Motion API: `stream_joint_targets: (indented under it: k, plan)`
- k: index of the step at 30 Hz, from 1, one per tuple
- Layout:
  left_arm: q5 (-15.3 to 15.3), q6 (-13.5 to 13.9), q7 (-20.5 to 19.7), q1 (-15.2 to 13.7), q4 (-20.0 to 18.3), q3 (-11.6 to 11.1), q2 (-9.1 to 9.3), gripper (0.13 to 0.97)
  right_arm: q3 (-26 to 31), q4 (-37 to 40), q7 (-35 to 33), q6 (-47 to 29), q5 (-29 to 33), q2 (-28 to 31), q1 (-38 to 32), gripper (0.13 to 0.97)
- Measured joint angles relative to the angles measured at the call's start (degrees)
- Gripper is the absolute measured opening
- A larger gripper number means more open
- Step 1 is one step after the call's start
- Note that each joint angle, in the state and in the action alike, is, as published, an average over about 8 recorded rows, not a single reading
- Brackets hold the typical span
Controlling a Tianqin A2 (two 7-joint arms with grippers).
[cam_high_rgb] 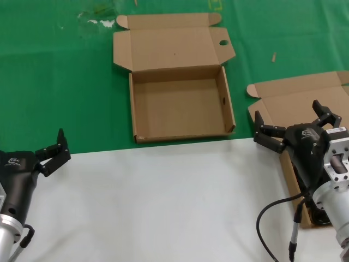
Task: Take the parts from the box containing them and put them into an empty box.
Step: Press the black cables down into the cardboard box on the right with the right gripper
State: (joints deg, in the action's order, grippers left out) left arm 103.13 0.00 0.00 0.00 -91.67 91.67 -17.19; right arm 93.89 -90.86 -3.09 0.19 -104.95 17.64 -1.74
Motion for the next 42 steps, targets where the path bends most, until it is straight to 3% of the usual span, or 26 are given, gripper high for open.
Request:
stream_joint_targets:
  k: [18,27,34,42]
  plan:
    - [0.0,0.0,0.0,0.0,0.0,0.0,0.0,0.966,-0.03,-0.01,-0.05,0.02,0.05,-0.03,0.0,0.966]
    - [0.0,0.0,0.0,0.0,0.0,0.0,0.0,0.966,-1.74,-2.0,-6.68,3.03,8.51,-0.86,0.71,0.966]
    - [0.0,0.0,0.0,0.0,0.0,0.0,0.0,0.966,-1.17,-5.66,-13.8,3.77,12.17,4.01,4.24,0.966]
    - [0.0,0.0,0.0,0.0,0.0,0.0,0.0,0.966,-4.57,-10.95,-14.47,-5.5,14.52,14.73,14.41,0.966]
